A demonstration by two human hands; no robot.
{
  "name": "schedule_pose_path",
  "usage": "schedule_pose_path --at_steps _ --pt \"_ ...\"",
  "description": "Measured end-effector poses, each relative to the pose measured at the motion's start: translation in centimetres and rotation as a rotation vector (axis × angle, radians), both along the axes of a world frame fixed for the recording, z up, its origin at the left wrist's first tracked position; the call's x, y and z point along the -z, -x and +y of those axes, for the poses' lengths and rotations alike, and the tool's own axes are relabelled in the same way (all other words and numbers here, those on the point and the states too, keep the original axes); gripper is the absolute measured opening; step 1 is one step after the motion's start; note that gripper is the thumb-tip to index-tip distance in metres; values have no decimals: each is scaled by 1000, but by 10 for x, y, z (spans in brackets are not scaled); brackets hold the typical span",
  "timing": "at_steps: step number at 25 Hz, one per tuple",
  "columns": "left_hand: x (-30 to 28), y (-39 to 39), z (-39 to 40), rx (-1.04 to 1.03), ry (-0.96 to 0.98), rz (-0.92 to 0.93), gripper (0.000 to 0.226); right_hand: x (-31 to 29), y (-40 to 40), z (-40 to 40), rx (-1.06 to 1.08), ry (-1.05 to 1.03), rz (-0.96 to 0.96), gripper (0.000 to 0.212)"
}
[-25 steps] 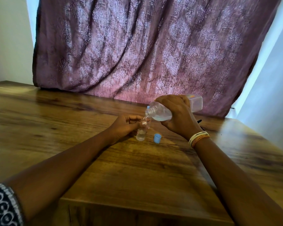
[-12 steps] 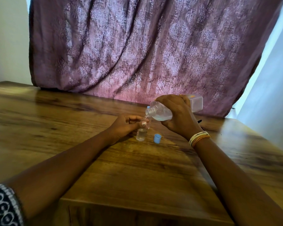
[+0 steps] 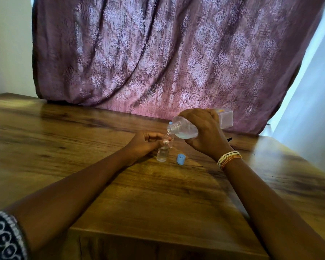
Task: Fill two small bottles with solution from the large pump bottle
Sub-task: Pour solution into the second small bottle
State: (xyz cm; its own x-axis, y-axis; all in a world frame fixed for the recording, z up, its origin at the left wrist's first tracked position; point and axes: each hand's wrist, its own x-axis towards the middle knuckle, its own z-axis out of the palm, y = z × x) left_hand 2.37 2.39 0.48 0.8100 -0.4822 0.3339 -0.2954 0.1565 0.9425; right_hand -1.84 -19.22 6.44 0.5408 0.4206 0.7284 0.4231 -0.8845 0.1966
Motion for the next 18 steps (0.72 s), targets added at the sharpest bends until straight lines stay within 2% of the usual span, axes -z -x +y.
schedule_pose_path --at_steps 5,18 --pt "-2 1 0 8 -23 -22 16 0 1 0 0 -2 8 51" --pt "-1 1 -1 9 -13 -23 14 1 1 1 -11 -11 -2 52"
